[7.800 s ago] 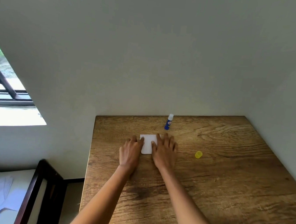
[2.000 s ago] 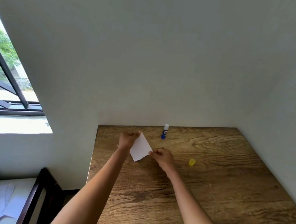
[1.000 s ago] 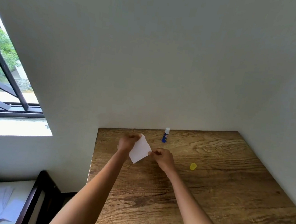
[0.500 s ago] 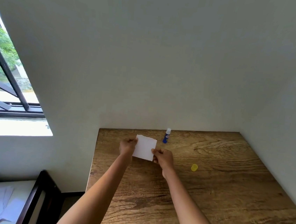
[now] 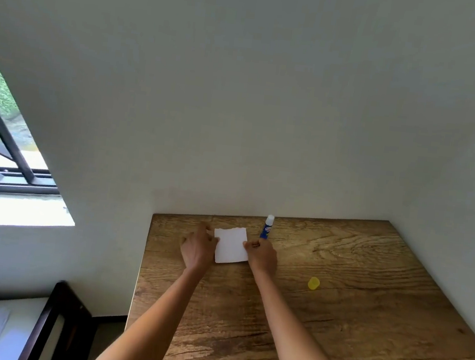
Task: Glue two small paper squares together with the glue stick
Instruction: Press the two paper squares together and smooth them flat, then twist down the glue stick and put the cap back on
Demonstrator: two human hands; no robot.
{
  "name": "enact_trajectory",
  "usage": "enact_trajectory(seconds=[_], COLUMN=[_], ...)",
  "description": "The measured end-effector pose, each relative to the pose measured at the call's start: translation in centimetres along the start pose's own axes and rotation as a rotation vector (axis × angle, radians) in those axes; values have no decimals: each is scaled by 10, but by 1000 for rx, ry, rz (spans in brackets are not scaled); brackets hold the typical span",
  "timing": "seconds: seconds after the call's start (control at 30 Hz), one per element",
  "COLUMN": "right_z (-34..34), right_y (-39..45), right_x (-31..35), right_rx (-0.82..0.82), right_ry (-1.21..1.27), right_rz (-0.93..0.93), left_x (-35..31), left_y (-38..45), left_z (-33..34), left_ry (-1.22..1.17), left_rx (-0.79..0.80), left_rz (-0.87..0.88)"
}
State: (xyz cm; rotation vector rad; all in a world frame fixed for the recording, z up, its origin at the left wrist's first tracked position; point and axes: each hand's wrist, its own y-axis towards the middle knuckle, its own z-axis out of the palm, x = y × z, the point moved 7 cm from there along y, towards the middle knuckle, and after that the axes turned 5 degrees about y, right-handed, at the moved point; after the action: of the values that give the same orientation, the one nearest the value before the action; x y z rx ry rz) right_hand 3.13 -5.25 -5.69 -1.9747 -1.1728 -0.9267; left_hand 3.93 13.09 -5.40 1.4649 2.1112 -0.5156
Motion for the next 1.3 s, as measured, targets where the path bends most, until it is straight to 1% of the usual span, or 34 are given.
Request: enact_trajectory(seconds=[0.17,0.27,0.33,0.4,0.5,0.53,0.6,0.67,0.7,0.83,0.93,1.0,1.07,1.2,1.3], right_z=[6,4,2,-3,-21,-27,-36,-41,-42,-41,-38,-38,-37,-43,-55], right_y=[4,4,5,4,-6,-9,-7,4,11,34,44,47,45,31,16], right_x=[1,2,1,-3,-14,-18,-23,-24,-24,-20,-19,-17,-14,3,30], right_rx=[-15,-7,-5,-50,-234,-286,-325,-290,-254,-83,-1,33,72,145,188], right_ry=[-182,-190,-116,21,231,273,297,279,269,195,138,145,167,234,288], right_rz=[-105,-140,-134,-123,-138,-147,-170,-164,-153,-182,-213,-218,-247,-329,-413], left_x=[0,-2,-2,-4,-19,-28,-51,-75,-86,-107,-110,-110,-110,-118,-129], left_y=[1,0,0,-2,-6,-7,-10,-13,-14,-12,-8,-7,-8,-11,-13], left_z=[8,12,14,12,8,12,26,44,52,72,76,73,66,38,3], left_ry=[115,188,200,180,152,123,-8,-173,-246,-426,-449,-450,-507,-679,-756], left_rx=[-55,-63,-55,-72,-102,-77,45,193,242,335,314,269,245,221,227], left_rz=[129,196,196,173,181,211,275,305,299,186,182,175,139,119,190])
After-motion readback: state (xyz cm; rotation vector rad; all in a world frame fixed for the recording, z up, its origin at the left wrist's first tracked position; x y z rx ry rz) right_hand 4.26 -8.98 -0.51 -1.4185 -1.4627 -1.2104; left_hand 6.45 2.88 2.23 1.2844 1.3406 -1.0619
